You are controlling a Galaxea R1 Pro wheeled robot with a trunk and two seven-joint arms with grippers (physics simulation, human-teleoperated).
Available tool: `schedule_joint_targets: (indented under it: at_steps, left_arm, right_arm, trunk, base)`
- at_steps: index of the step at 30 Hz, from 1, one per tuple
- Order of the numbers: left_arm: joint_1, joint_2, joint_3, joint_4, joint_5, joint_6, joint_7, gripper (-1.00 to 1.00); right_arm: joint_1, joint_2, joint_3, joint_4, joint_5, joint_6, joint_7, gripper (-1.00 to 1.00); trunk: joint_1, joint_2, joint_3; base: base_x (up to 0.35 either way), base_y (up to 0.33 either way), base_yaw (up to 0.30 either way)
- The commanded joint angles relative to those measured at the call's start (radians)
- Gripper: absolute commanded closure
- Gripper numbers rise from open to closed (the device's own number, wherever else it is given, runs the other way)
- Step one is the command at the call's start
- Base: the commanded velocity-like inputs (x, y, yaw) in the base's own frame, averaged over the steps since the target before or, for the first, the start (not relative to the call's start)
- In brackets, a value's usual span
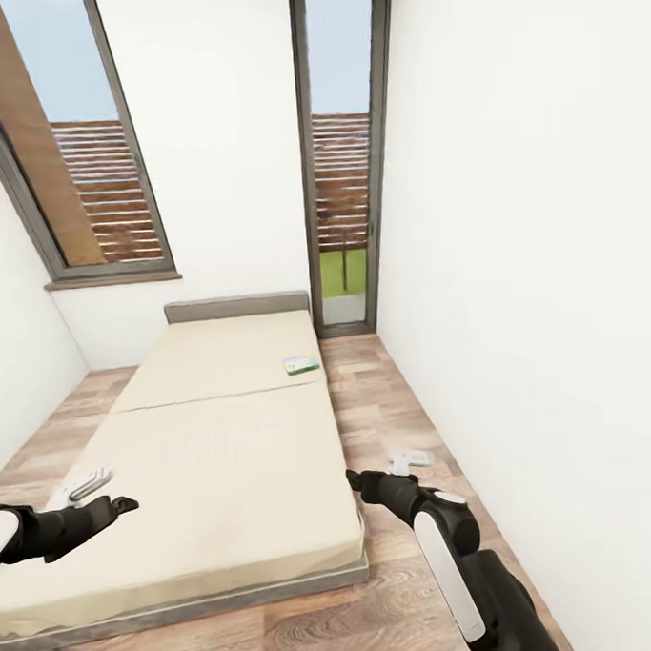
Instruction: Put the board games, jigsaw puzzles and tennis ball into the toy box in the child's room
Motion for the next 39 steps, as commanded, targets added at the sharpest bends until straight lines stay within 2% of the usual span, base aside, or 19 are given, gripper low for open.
schedule_joint_targets:
  at_steps: [1, 13, 27, 33, 39]
  left_arm:
    - [-0.002, 0.001, -0.001, -0.001, 0.01, 0.001, 0.01, -1.0]
    - [-0.002, 0.001, -0.002, -0.001, 0.01, 0.001, 0.01, -1.0]
    - [-0.002, 0.001, -0.007, -0.001, 0.01, 0.001, 0.01, -1.0]
    - [-0.002, 0.001, -0.008, -0.001, 0.01, 0.001, 0.01, -1.0]
    - [-0.002, 0.001, -0.009, -0.001, 0.01, 0.001, 0.01, -1.0]
  right_arm:
    - [-0.001, 0.0, 0.001, -0.002, -0.011, 0.003, -0.01, -1.0]
    - [-0.001, 0.0, 0.001, -0.001, -0.01, 0.003, -0.011, -1.0]
    - [-0.001, 0.0, 0.004, -0.001, -0.01, 0.0, -0.011, -1.0]
    - [-0.001, -0.003, 0.029, 0.0, -0.01, -0.003, -0.014, -1.0]
    - [-0.001, -0.003, 0.036, 0.0, -0.009, -0.003, -0.014, -1.0]
  trunk:
    - [0.001, -0.002, -0.002]
    - [0.001, -0.002, -0.002]
    - [0.001, -0.002, -0.002]
    - [0.001, -0.002, -0.002]
    - [0.001, -0.002, -0.002]
  base:
    - [0.001, 0.0, 0.294]
    - [0.043, -0.041, 0.294]
    - [0.209, -0.2, 0.294]
    - [0.221, -0.21, 0.293]
    - [0.199, -0.238, 0.294]
